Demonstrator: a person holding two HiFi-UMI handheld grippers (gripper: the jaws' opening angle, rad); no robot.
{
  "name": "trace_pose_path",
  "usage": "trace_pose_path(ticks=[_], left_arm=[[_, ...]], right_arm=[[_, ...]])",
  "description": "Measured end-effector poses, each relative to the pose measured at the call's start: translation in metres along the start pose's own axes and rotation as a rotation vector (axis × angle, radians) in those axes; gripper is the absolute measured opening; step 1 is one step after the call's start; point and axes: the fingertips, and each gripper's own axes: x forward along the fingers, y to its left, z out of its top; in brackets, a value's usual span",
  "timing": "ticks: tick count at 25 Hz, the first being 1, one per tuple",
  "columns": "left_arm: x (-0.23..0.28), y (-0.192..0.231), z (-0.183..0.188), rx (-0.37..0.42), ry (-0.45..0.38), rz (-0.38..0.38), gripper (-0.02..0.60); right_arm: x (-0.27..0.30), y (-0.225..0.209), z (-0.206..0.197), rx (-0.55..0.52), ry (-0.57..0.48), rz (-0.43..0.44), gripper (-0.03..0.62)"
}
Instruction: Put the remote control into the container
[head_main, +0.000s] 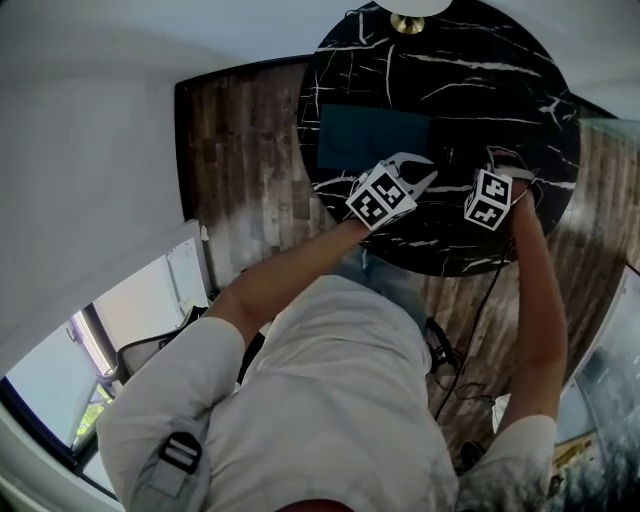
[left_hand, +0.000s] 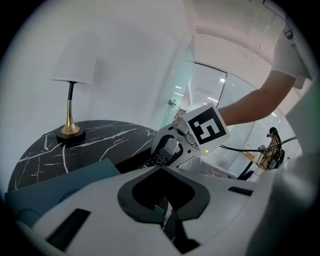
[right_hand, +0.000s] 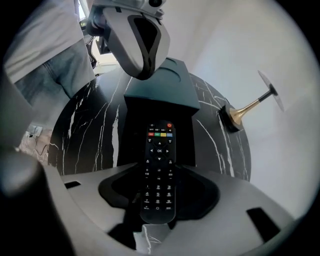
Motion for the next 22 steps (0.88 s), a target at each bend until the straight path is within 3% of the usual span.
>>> trace_pose_path(ticks=[15, 22], left_arm=[[0.023, 0.011, -0.001, -0.009, 0.072, 0.029, 0.006], [0.008, 0.0, 0.004, 0.03, 0.084, 0.017, 0.008]], right_arm=[[0.036, 0.0, -0.012, 0.027, 0.002, 0.113, 0.209], [0.022, -0.003, -0.013, 0.087, -0.021, 0.079, 0.222]])
